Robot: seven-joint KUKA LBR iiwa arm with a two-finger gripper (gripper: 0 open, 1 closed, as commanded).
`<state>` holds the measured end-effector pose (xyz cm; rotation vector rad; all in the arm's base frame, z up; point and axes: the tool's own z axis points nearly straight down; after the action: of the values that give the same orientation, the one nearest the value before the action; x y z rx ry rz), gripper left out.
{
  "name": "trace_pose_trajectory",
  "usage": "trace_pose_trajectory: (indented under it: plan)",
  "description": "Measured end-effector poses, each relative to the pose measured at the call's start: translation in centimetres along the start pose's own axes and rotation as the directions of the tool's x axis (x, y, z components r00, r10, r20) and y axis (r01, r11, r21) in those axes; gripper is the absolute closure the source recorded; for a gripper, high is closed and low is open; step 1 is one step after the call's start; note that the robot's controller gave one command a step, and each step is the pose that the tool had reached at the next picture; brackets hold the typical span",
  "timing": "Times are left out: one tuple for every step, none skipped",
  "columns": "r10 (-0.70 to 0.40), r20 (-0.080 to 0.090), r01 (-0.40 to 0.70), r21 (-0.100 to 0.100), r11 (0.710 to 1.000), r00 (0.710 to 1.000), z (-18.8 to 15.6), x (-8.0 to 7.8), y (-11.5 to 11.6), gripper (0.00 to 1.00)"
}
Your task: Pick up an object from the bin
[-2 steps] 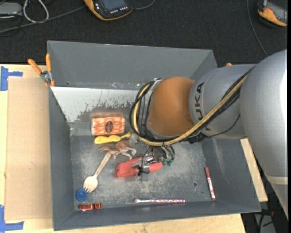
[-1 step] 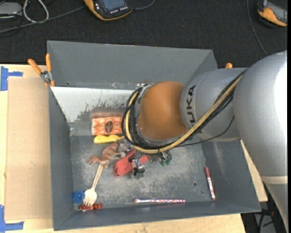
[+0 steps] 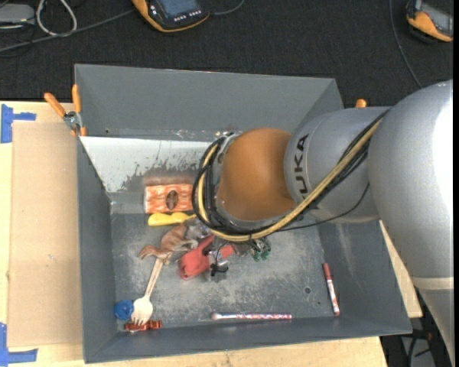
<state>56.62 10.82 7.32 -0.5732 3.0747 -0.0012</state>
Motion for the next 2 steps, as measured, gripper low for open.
trace_pose_trajectory:
  plan:
    - [0.025,-0.012,-0.025,-0.003,1.000,1.000,-5.3,-0.4,-0.5,1.00]
    - [-0.012,-0.014,0.012,-0.004,1.000,1.000,-9.1,0.8,-0.3,1.00]
